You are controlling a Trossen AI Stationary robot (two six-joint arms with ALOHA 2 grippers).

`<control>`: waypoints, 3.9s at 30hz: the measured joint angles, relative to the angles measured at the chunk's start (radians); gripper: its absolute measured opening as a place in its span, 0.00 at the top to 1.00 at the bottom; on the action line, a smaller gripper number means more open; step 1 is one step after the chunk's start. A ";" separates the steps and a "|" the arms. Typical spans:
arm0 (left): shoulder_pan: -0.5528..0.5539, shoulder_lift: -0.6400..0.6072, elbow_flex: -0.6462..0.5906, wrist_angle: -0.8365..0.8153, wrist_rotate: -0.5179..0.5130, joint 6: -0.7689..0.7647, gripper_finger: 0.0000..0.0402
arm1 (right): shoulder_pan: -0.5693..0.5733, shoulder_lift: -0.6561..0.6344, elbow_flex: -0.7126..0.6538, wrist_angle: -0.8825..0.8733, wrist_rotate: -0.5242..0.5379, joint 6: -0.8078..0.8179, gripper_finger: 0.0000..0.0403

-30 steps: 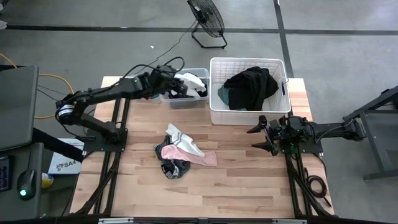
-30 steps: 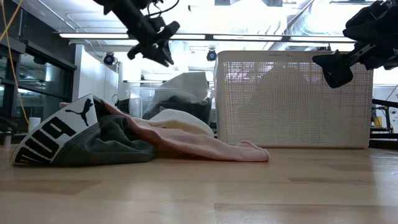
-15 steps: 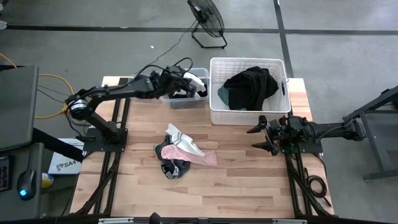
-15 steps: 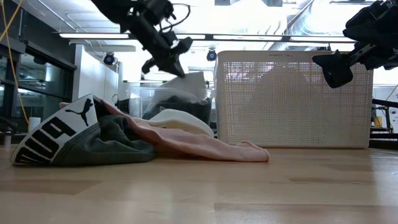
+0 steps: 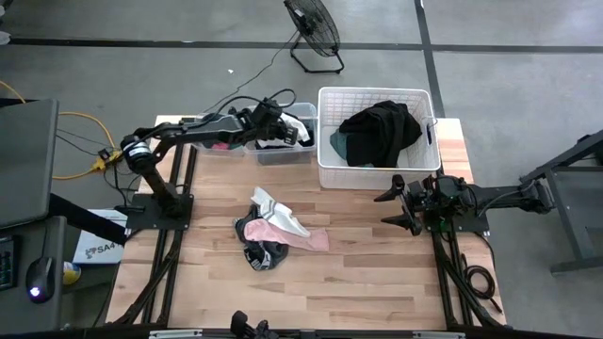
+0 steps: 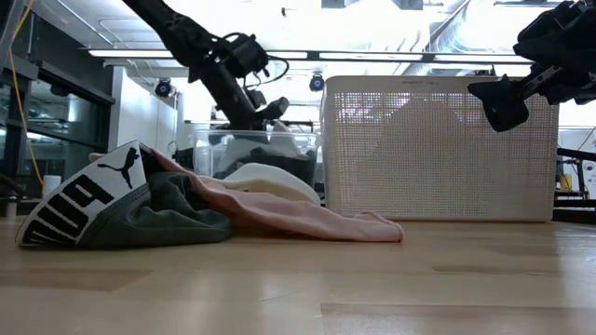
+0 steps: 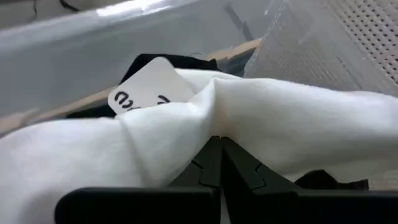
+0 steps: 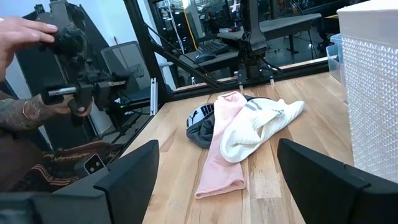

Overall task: Pick & Place Cloths
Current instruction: Put the white boxer into the right transparent bin, then put the white sock into the left transparent bin

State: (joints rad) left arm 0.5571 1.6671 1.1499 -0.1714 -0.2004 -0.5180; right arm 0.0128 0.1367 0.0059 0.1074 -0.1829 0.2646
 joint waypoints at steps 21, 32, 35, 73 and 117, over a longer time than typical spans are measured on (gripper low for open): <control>-0.009 -0.165 -0.002 -0.039 0.007 0.104 1.00 | 0.000 0.000 0.000 0.000 0.000 0.000 0.21; -0.090 -0.155 0.000 0.155 0.010 0.126 1.00 | 0.000 0.000 0.000 0.000 0.000 0.000 0.21; -0.087 -0.112 -0.001 0.188 0.013 0.101 1.00 | 0.000 0.000 0.000 0.000 0.000 0.000 0.21; -0.048 -0.087 -0.001 0.071 0.018 0.225 0.77 | 0.000 0.000 0.000 0.000 0.000 0.000 0.21; -0.669 -0.267 -0.268 -0.182 0.005 0.546 0.24 | 0.000 0.000 0.000 0.000 0.000 0.000 0.21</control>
State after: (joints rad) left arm -0.1123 1.4006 0.8817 -0.3529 -0.1953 0.0280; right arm 0.0129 0.1364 0.0059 0.1071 -0.1829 0.2646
